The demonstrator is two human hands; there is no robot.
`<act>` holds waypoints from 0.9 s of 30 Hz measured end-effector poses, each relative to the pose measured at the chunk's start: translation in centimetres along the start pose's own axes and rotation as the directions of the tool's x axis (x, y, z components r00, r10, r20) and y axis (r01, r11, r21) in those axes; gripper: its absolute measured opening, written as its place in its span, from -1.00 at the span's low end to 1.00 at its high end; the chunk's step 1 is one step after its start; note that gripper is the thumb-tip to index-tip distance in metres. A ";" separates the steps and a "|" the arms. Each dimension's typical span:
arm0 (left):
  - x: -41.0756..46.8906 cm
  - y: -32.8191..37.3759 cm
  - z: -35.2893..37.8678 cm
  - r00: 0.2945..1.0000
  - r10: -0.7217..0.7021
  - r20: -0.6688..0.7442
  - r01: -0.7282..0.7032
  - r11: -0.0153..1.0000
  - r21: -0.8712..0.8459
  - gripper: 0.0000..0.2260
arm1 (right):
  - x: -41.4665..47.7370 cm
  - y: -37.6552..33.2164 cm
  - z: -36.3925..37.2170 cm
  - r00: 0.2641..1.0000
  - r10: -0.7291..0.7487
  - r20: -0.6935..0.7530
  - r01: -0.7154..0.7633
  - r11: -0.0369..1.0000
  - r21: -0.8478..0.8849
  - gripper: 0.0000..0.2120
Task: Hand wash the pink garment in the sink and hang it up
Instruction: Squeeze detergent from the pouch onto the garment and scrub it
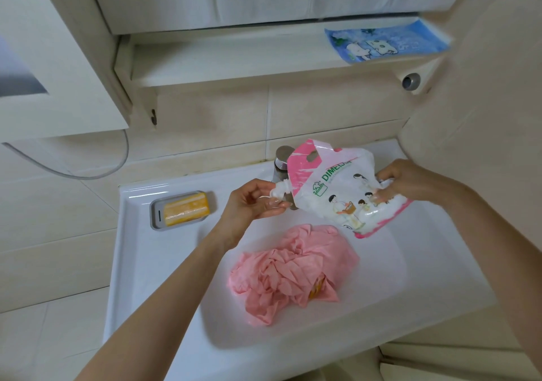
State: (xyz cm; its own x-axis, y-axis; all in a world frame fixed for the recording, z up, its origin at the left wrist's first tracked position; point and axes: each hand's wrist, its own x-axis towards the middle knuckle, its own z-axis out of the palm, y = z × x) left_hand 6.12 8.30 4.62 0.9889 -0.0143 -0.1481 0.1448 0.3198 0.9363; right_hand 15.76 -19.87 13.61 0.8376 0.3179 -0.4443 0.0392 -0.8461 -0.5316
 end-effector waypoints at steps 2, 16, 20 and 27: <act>-0.1 0.1 0.1 1.000 0.003 -0.001 -0.003 1.000 -0.016 -0.82 | -0.4 0.4 0.4 0.999 -0.012 0.031 0.009 0.996 0.090 -0.55; 0.3 -0.2 0.2 0.997 0.045 -0.059 -0.031 0.975 0.220 -0.79 | -0.4 -0.7 -0.6 0.994 -0.011 -0.106 -0.014 0.972 -0.233 -0.74; 0.2 -0.6 0.4 0.999 0.025 -0.040 -0.015 0.969 0.246 -0.80 | -1.3 -4.5 -1.7 0.984 -0.098 -0.148 -0.001 0.833 -0.554 -0.86; 0.5 -1.1 0.7 0.994 0.017 -0.106 0.004 0.980 0.199 -0.87 | -3.1 -11.6 -2.1 0.928 -0.349 -0.128 0.023 0.398 -0.917 -0.80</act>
State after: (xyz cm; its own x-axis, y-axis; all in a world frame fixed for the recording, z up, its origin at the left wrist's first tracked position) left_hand 6.49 7.30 3.77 0.9821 0.0916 -0.1648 0.1529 0.1247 0.9803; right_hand 13.84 -11.96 22.72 0.8337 0.5356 -0.1348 0.5347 -0.7215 0.4399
